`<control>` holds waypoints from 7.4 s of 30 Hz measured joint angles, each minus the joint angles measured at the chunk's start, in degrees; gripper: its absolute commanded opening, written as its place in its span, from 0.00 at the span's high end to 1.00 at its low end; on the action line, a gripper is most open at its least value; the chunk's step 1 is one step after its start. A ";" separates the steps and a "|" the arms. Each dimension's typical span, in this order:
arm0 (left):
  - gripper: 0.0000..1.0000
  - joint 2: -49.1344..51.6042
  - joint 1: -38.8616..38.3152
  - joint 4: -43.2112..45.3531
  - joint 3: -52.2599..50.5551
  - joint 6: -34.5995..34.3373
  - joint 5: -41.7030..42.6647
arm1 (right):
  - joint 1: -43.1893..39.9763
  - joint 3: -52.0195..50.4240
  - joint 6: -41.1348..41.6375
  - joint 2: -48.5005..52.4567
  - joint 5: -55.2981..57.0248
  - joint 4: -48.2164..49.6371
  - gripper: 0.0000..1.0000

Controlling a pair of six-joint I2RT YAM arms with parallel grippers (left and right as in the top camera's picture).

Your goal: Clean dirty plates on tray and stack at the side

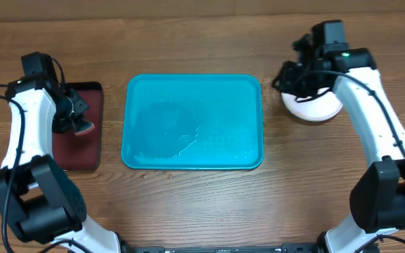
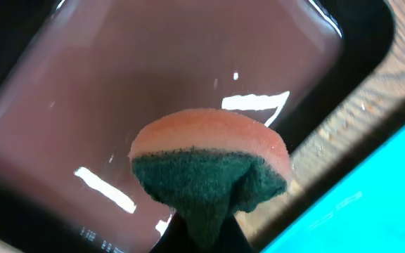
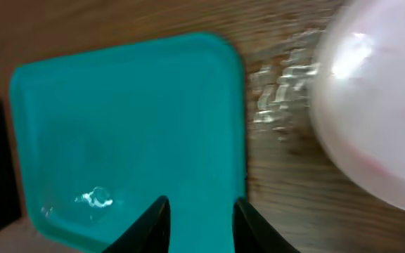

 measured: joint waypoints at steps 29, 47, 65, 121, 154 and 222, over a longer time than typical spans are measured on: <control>0.07 4.72 7.10 -1.60 0.98 6.23 9.92 | 17.94 -0.02 2.27 -1.07 6.95 1.55 0.46; 0.05 -38.77 5.31 -16.65 -4.00 7.58 16.09 | 17.94 -0.04 4.59 -26.08 16.04 -19.52 0.44; 0.01 -72.50 3.69 -16.24 -28.33 4.44 21.33 | 17.94 -11.80 5.95 -55.04 18.32 -24.87 0.00; 0.00 -72.50 3.69 -16.06 -28.72 4.24 21.35 | 4.76 -73.46 0.28 -97.02 17.09 26.73 0.00; 0.00 -72.50 3.69 -16.11 -28.72 4.24 21.35 | -7.93 -88.89 -2.21 -102.75 19.12 52.39 0.00; 0.00 -81.61 -9.51 -5.11 -35.71 7.74 24.39 | -9.16 -88.89 -13.25 -102.75 19.56 52.26 0.00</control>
